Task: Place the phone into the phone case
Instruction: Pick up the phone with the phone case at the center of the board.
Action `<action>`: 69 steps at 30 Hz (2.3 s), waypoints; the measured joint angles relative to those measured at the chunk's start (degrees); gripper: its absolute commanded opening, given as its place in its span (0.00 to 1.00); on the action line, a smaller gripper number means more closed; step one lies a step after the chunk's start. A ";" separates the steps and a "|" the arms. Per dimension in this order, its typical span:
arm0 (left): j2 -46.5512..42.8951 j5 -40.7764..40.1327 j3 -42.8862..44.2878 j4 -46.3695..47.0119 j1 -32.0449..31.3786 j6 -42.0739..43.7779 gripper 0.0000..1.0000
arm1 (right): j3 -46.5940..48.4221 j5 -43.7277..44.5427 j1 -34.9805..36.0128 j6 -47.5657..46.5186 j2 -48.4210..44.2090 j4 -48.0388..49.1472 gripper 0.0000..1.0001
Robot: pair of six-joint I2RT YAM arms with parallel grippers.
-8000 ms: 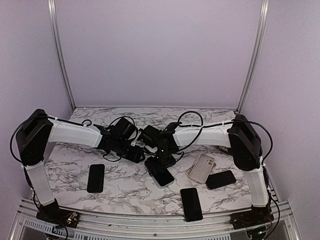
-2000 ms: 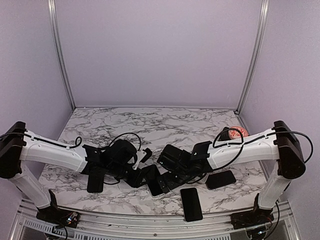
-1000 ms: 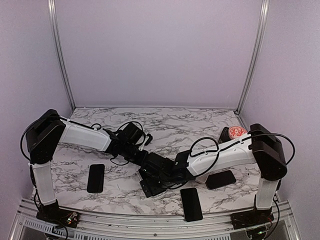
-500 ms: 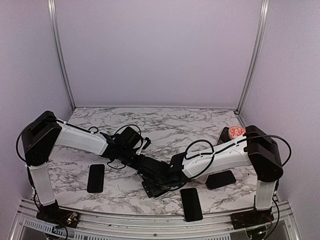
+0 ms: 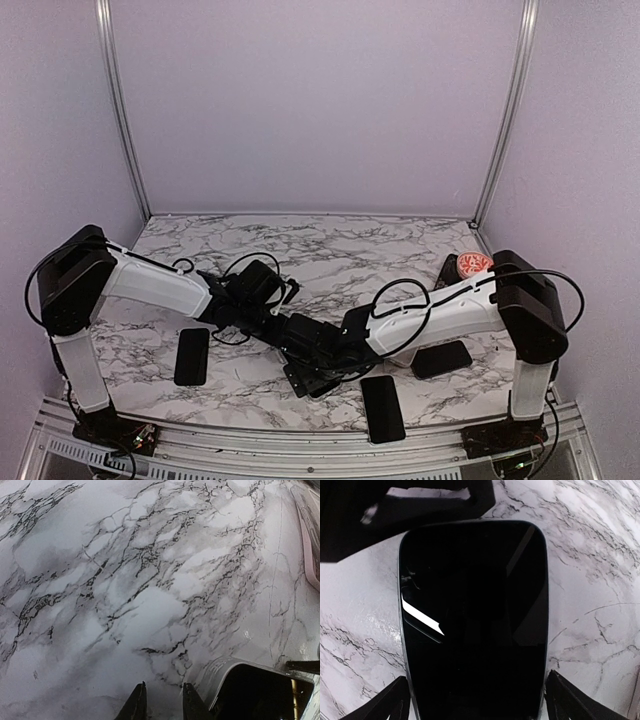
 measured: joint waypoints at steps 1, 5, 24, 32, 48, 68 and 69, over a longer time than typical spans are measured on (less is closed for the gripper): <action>-0.63 -0.11 -0.66 -0.20 -0.33 -0.09 0.27 | 0.00 -0.28 -0.20 -0.20 -0.02 0.00 0.94; -2.12 -0.33 -1.33 -2.64 -2.60 0.00 0.31 | 0.11 -0.96 -1.18 -1.44 0.28 1.18 0.95; -9.73 -0.52 -2.38 -8.70 0.98 1.16 0.41 | 0.83 -7.91 -1.88 -9.51 -0.96 -5.68 0.96; -9.73 -0.31 -2.84 -8.92 0.96 1.11 0.41 | 0.83 -11.17 -1.88 -12.17 -1.97 -11.67 0.77; -9.75 3.65 -3.50 -8.48 0.96 -0.50 0.49 | 0.00 -10.54 -1.88 -12.83 -2.78 -10.16 0.49; -12.24 21.38 -14.51 20.52 3.02 -16.52 0.66 | -14.43 1.88 -0.33 -18.40 -14.99 11.04 0.45; -11.76 21.97 -14.23 20.90 2.99 -16.83 0.61 | -14.86 2.64 0.04 -19.08 -16.13 12.44 0.45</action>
